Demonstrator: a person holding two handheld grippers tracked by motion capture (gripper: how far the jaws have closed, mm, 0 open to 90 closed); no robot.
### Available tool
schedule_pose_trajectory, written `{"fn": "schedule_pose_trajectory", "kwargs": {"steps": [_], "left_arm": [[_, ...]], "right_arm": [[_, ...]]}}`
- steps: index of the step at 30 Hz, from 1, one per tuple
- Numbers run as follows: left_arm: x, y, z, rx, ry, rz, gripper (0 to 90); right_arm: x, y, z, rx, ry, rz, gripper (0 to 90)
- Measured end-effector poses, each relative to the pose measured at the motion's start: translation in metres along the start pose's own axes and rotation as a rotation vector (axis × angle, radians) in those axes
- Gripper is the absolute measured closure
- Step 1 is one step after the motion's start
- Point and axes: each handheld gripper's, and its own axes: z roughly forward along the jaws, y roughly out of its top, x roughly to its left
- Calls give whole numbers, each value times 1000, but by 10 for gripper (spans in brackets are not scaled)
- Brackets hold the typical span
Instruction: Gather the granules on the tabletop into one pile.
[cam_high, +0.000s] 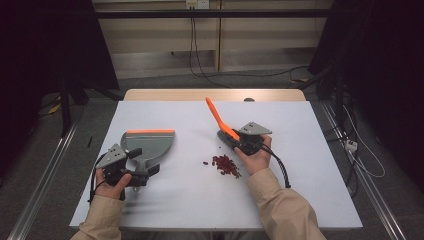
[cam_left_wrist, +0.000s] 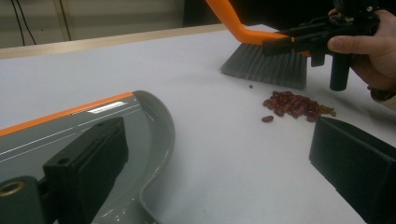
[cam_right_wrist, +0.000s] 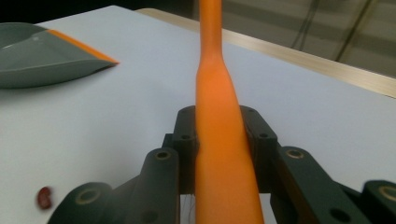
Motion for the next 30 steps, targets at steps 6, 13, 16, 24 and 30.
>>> {"fn": "schedule_pose_trajectory", "kwargs": {"steps": [6,13,16,24,30], "left_arm": [[-1,0,0,1,0,7,44],[-2,0,0,3,2,10,44],[-2,0,0,1,3,9,44],[-3,0,2,7,2,14,44],[-3,0,1,7,1,14,44]], "right_arm": [[14,1,-14,37,115,-77,712],[20,-1,-35,16,156,-66,711],[15,0,-42,-25,137,-35,711],[28,8,-44,-69,130,30,711],[69,18,-23,-85,182,85,711]]}}
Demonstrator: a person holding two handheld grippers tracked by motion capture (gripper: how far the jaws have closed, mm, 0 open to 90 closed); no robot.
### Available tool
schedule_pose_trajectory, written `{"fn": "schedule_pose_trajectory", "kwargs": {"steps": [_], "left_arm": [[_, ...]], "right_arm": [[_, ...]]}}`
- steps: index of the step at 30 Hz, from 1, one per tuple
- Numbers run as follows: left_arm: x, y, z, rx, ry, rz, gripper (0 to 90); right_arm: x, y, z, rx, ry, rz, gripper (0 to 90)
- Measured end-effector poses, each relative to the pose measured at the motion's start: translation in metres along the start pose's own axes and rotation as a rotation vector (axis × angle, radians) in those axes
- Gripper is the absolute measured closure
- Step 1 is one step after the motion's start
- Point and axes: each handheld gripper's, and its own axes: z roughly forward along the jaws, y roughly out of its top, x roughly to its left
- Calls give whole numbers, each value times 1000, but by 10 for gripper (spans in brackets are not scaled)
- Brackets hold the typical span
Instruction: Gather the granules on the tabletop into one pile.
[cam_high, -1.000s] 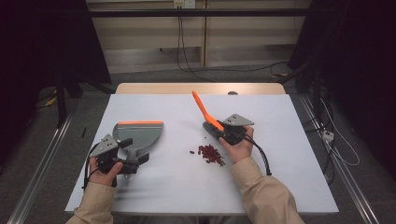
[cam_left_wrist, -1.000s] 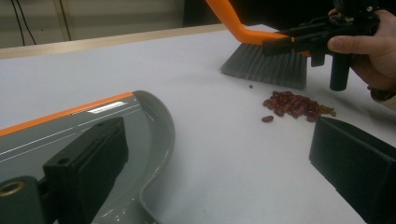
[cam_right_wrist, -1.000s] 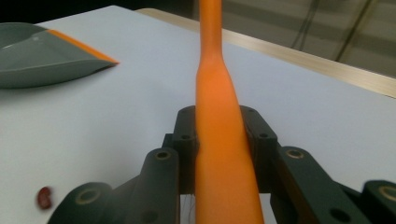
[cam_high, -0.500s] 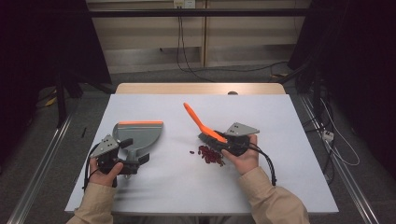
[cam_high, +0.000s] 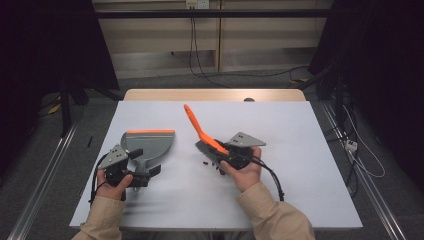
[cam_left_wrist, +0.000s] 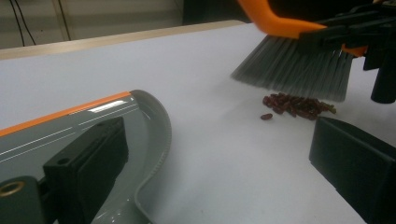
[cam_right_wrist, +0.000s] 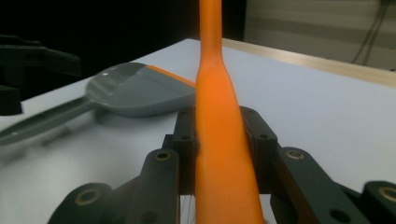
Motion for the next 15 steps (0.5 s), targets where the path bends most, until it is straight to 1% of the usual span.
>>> {"fn": "schedule_pose_trajectory", "kwargs": {"steps": [2,4,6,8,9,10,13,15], "left_arm": [[0,0,-1,-1,0,-1,44],[1,0,-1,-2,1,0,44],[1,0,-2,-3,1,-2,44],[1,0,-2,-9,0,-2,44],[1,0,-3,-10,2,-6,44],[1,0,-3,-11,3,-5,44],[1,0,-3,-7,5,-2,44],[0,0,-2,-6,5,1,44]], "right_arm": [[10,-3,12,5,4,25,711],[17,-7,23,16,6,31,711],[21,-11,32,46,2,55,711],[23,-15,36,68,-11,61,711],[22,-17,36,86,-29,58,711],[20,-17,34,82,-40,58,711],[13,-18,24,98,-65,83,711],[10,-19,17,108,-90,79,711]]}}
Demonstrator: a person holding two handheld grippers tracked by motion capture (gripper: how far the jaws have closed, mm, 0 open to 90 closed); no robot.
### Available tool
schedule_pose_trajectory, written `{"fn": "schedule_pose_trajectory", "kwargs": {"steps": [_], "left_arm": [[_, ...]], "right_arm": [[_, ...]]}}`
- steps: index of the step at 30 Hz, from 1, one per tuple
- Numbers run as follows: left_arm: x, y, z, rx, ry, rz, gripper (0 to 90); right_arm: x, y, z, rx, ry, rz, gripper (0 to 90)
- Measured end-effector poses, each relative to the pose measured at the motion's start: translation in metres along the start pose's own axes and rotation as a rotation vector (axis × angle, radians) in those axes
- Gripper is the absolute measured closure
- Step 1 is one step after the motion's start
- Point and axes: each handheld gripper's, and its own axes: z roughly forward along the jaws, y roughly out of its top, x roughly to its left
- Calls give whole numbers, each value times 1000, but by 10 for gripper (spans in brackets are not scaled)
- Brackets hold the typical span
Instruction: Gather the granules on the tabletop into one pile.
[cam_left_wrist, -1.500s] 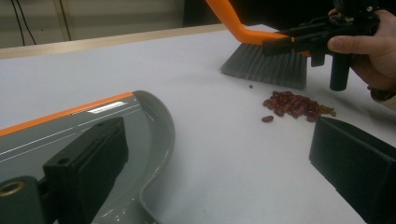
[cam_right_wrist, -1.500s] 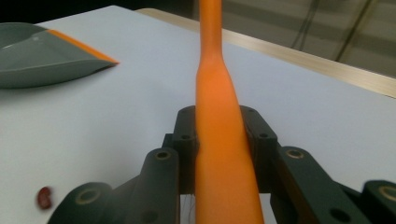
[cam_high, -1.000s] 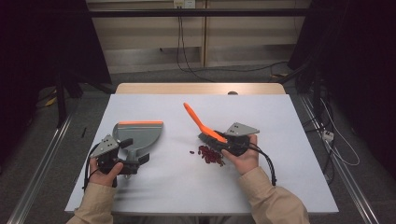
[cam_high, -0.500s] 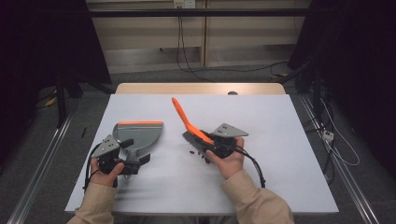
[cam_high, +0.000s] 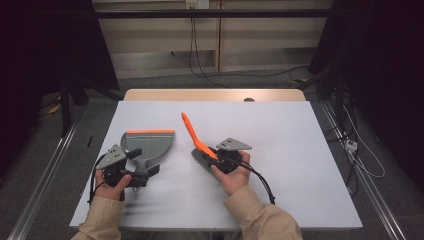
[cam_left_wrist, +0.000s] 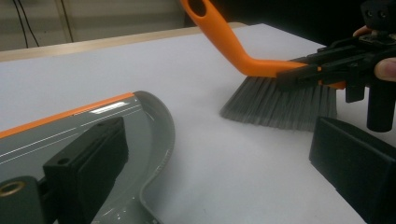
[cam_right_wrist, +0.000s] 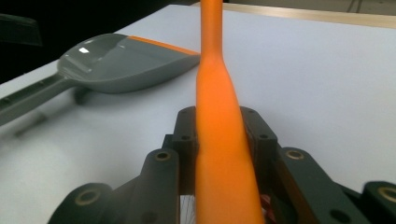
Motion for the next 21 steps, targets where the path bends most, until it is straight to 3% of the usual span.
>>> {"fn": "schedule_pose_trajectory", "kwargs": {"steps": [3,5,7,9,12,17,21], "left_arm": [[-1,0,0,2,0,1,44],[-1,0,1,4,3,2,44],[0,0,0,6,5,-1,44],[0,0,-2,11,21,-7,44],[2,0,-4,15,38,-29,44],[2,0,-6,38,64,-33,45],[3,-2,-5,68,86,-31,48]], "right_arm": [[-7,-2,-9,-2,-21,-6,711],[-12,-2,-13,-10,9,12,711],[-14,1,-18,-13,-14,13,711],[-17,4,-22,-39,11,23,711],[-26,11,-32,-71,-4,5,711],[-52,18,-49,-103,-72,-14,711],[-70,12,-55,-65,-119,-64,710]]}}
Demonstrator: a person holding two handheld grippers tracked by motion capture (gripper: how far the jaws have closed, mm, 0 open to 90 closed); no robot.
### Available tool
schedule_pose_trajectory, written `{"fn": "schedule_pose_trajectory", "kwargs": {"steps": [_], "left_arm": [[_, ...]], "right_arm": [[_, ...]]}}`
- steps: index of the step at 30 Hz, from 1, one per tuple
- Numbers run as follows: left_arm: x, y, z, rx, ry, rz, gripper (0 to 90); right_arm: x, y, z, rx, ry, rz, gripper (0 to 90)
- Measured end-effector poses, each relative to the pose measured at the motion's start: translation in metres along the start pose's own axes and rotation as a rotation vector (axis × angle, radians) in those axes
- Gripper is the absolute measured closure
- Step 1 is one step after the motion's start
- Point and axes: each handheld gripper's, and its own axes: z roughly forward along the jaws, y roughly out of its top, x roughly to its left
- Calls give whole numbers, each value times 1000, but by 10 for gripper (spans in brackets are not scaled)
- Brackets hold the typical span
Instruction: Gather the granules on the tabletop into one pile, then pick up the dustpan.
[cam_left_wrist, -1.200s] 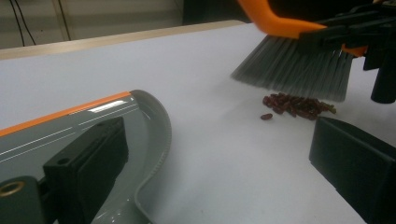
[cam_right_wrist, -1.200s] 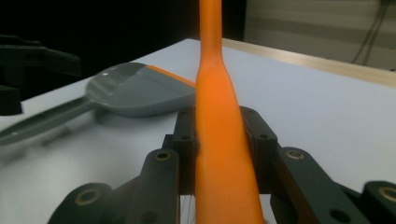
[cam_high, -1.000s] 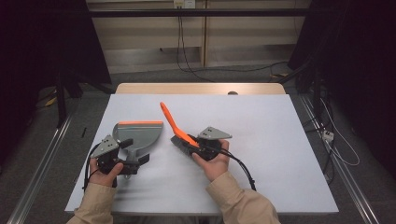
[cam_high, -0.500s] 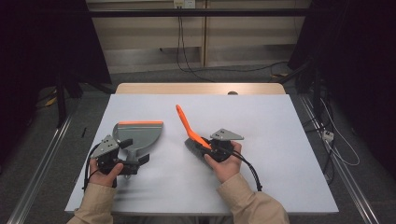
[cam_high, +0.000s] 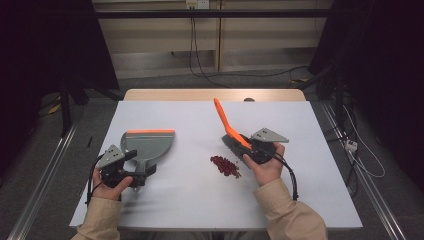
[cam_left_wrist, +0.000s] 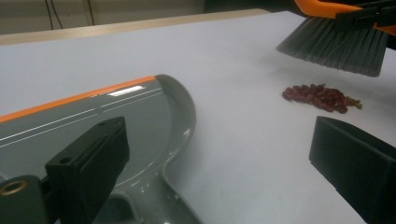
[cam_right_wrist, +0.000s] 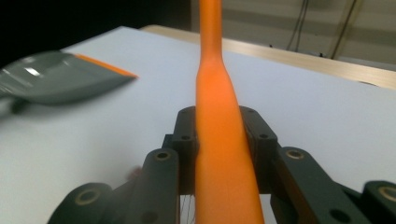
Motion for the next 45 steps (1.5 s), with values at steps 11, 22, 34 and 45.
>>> {"fn": "schedule_pose_trajectory", "kwargs": {"steps": [11,22,34,45], "left_arm": [[2,-4,-1,23,24,-14,54],[5,-9,-2,107,107,-44,75],[15,-17,-5,210,221,-91,123],[28,-14,-13,232,260,-127,320]], "right_arm": [[-11,-18,0,71,-25,-39,705],[-10,-5,-3,246,-24,3,707],[-11,-11,-10,223,-23,30,711],[-12,-14,-13,209,-18,30,711]]}}
